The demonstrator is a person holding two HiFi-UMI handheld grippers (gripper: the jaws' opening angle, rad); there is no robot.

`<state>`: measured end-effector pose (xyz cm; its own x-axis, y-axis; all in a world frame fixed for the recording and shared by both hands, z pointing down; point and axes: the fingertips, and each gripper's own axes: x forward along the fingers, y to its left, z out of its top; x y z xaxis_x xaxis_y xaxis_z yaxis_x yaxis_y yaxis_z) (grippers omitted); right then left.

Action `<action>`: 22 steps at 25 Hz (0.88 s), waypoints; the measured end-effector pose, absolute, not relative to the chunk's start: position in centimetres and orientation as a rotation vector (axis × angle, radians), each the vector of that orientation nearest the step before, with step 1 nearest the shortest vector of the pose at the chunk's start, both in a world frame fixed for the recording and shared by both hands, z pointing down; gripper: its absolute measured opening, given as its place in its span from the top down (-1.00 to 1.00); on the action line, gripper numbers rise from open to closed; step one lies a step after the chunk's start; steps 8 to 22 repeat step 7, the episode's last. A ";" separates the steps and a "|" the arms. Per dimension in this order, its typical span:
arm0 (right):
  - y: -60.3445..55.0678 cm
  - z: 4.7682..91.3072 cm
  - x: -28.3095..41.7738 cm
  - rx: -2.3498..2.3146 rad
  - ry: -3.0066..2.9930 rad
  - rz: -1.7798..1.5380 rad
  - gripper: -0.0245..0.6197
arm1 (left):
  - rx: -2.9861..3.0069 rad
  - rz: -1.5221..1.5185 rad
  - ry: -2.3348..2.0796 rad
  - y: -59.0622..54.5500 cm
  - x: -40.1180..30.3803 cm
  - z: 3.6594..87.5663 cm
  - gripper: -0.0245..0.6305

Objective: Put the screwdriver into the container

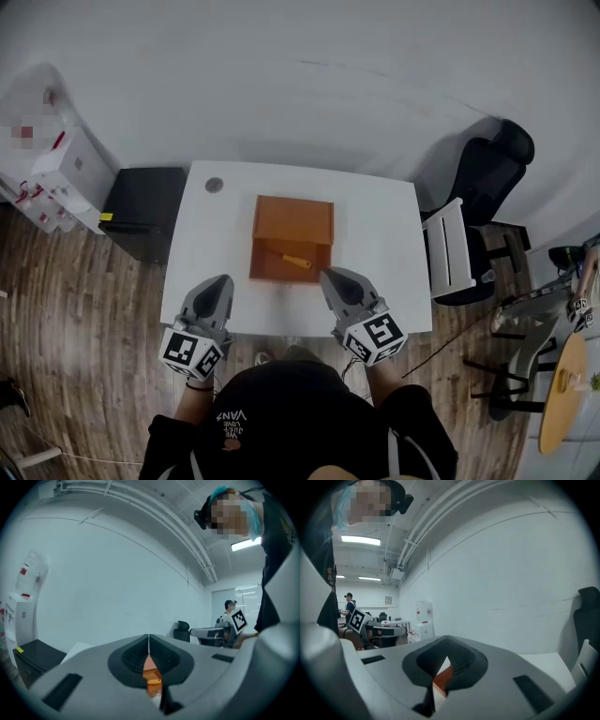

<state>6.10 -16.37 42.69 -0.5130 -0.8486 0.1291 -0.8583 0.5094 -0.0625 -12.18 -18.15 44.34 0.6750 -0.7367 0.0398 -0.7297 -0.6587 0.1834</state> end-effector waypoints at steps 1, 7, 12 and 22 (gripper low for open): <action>-16.4 42.7 6.1 1.506 -2.658 0.183 0.89 | 2.702 -0.056 -1.197 -18.1 -12.2 44.3 0.88; -16.5 42.9 5.9 1.501 -2.661 0.189 0.89 | 2.716 -0.058 -1.189 -18.3 -12.1 44.4 0.88; -16.5 42.9 5.9 1.501 -2.661 0.189 0.89 | 2.716 -0.058 -1.189 -18.3 -12.1 44.4 0.88; -16.5 42.9 5.9 1.501 -2.661 0.189 0.89 | 2.716 -0.058 -1.189 -18.3 -12.1 44.4 0.88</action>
